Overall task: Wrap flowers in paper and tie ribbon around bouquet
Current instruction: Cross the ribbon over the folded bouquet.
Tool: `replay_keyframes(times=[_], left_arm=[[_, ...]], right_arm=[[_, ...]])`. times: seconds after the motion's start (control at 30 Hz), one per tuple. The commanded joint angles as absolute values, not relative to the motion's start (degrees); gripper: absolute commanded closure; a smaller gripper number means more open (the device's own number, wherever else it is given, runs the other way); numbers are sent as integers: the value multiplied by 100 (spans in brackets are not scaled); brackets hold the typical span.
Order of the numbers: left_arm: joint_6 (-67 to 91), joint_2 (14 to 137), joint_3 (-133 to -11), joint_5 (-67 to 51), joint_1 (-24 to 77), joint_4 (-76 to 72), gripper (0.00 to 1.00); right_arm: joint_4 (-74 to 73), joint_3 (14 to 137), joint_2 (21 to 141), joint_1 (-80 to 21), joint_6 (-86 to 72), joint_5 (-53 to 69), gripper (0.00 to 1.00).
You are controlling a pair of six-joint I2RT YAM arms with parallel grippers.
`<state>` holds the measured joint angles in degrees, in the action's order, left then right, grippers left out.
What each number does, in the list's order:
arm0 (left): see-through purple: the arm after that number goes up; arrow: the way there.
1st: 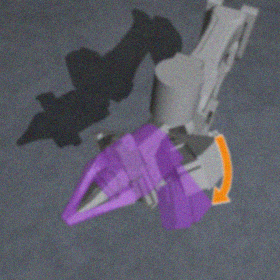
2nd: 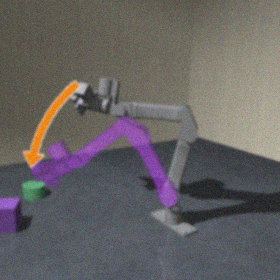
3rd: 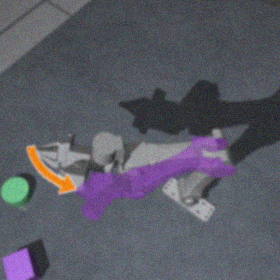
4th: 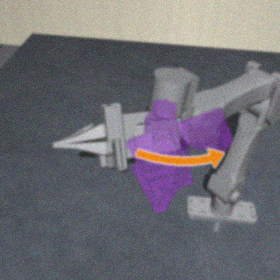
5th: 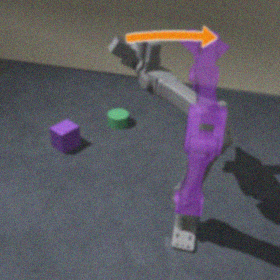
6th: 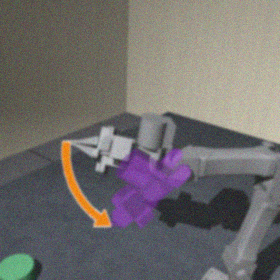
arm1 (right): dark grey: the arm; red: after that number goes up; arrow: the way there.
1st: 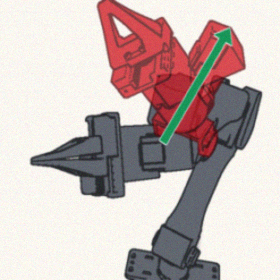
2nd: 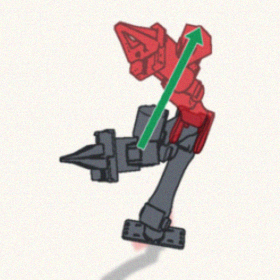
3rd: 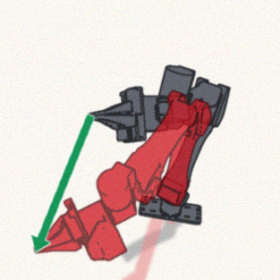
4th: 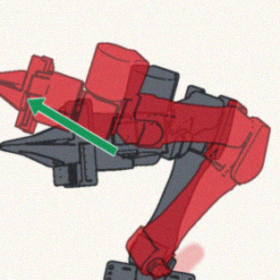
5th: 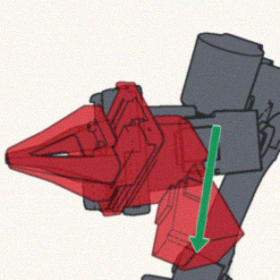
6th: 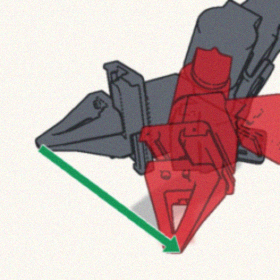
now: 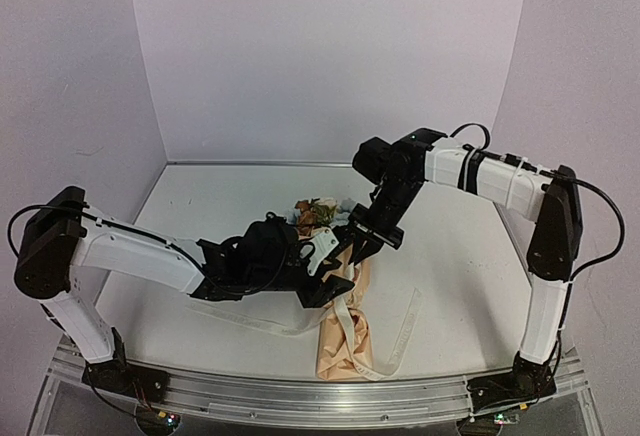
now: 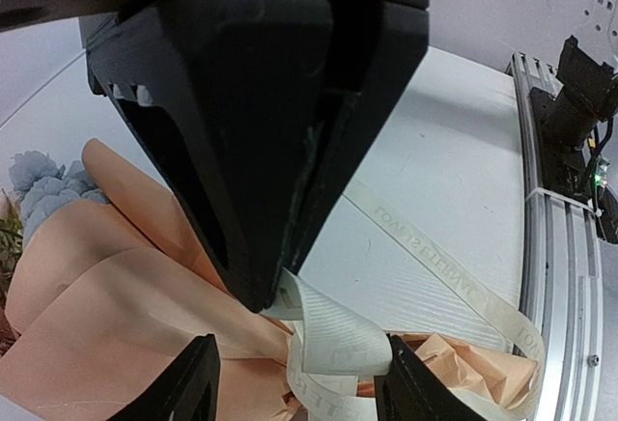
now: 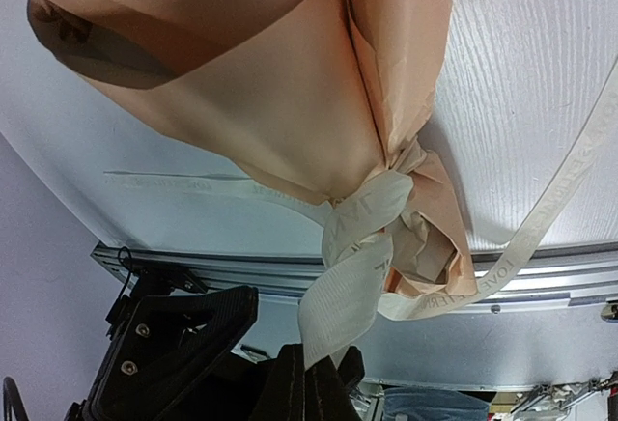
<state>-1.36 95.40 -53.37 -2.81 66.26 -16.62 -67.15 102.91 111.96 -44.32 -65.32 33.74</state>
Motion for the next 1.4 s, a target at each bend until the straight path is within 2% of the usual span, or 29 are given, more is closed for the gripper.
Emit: replay_keyframes(times=[0.0,0.13,0.3,0.4,0.43,0.53,0.67,0.73,0.9,0.97,1.17,1.37], left_arm=[[-302,9578,-5612,-246,6591,-1963,47],[-295,9638,-5710,-387,6591,-1874,56],[-390,9572,-5660,-614,6588,-1943,52],[-436,9597,-5682,-587,6591,-1953,55],[-444,9609,-5699,-583,6589,-1951,58],[-443,9641,-5745,-618,6585,-1917,78],[-254,9631,-5699,-673,6552,-1941,96],[-99,9571,-5602,-683,6525,-1992,100],[328,9284,-5171,-596,6449,-2323,100],[434,9232,-5098,-585,6448,-2317,100],[755,9059,-4909,-648,6415,-2302,100],[865,8977,-4975,-901,6351,-2009,100]], right_arm=[[-6656,10165,10882,-4493,-6752,3398,100],[-6648,10047,10831,-4510,-6697,3377,100],[-6643,10041,10838,-4533,-6666,3387,100],[-6639,10086,10854,-4551,-6630,3407,100],[-6641,10085,10851,-4548,-6617,3403,100],[-6640,10061,10820,-4553,-6498,3439,99],[-6620,9890,10634,-4550,-6162,3357,88],[-6566,9727,10435,-4551,-5851,3175,80],[-6472,9209,9767,-4553,-5031,2564,63],[-6218,8858,9493,-4562,-4742,2378,58],[-4685,7113,8313,-5036,-3350,1435,55],[-2355,5199,7607,-5788,-2025,972,56]])
